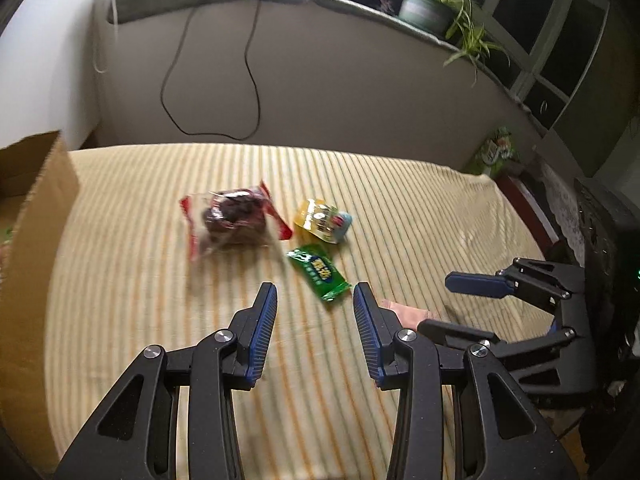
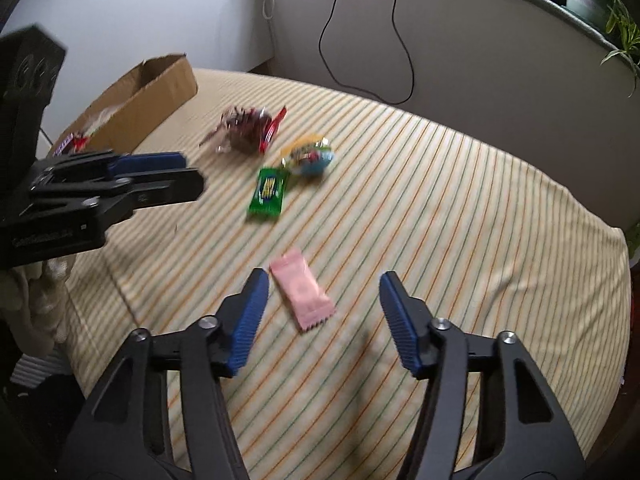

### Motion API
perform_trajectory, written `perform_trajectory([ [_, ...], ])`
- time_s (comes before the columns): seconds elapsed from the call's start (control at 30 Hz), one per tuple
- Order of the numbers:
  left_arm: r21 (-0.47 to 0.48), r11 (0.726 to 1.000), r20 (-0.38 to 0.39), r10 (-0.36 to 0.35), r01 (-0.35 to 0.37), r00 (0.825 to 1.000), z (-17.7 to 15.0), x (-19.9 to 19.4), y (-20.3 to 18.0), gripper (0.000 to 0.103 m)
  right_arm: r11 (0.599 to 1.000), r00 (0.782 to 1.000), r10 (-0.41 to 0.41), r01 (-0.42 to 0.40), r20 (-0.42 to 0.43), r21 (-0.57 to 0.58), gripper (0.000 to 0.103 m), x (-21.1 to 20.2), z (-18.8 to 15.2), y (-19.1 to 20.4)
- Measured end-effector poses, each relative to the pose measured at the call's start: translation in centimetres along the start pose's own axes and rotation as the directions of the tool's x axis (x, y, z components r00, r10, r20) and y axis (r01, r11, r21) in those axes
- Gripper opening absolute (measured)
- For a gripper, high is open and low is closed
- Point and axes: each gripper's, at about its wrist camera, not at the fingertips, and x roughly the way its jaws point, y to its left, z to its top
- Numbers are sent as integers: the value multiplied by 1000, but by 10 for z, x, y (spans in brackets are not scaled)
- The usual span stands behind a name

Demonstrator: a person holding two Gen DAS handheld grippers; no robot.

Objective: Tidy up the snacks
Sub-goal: 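Grasp the dark green candy with the left tool while the right tool grasps the pink candy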

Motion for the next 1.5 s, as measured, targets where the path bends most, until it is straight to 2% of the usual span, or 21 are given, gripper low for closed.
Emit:
perform_trajectory([
  [0.2, 25, 1000, -42, 17, -16, 999, 5, 23, -9, 38, 1000, 1000, 13, -13, -9, 0, 49, 5, -5, -2],
  [0.43, 39, 998, -62, 54, -51, 997, 7, 42, -13, 38, 1000, 1000, 27, -27, -2, -12, 49, 5, -3, -2],
  [0.63, 81, 991, -53, 107, -103, 993, 10, 48, -20, 23, 999, 1000, 29, -29, -10, -31, 49, 10, -1, 3],
  [0.83, 141, 981, -44, 141, -134, 989, 8, 49, -25, 20, 999, 1000, 5, -6, -22, -50, 40, 15, -3, 9],
  [0.9, 147, 980, -42, 143, -135, 989, 8, 49, -26, 19, 999, 1000, -5, 4, -24, -48, 31, 15, -2, 9],
  [1.0, 137, 982, -41, 134, -127, 990, 7, 48, -25, 18, 999, 1000, -7, 6, -26, -40, 24, 15, -1, 7],
  [1.5, 102, 989, 9, 104, -105, 994, 1, 8, -12, 18, 1000, 1000, -16, 16, 13, -1, 21, -6, -3, 4],
])
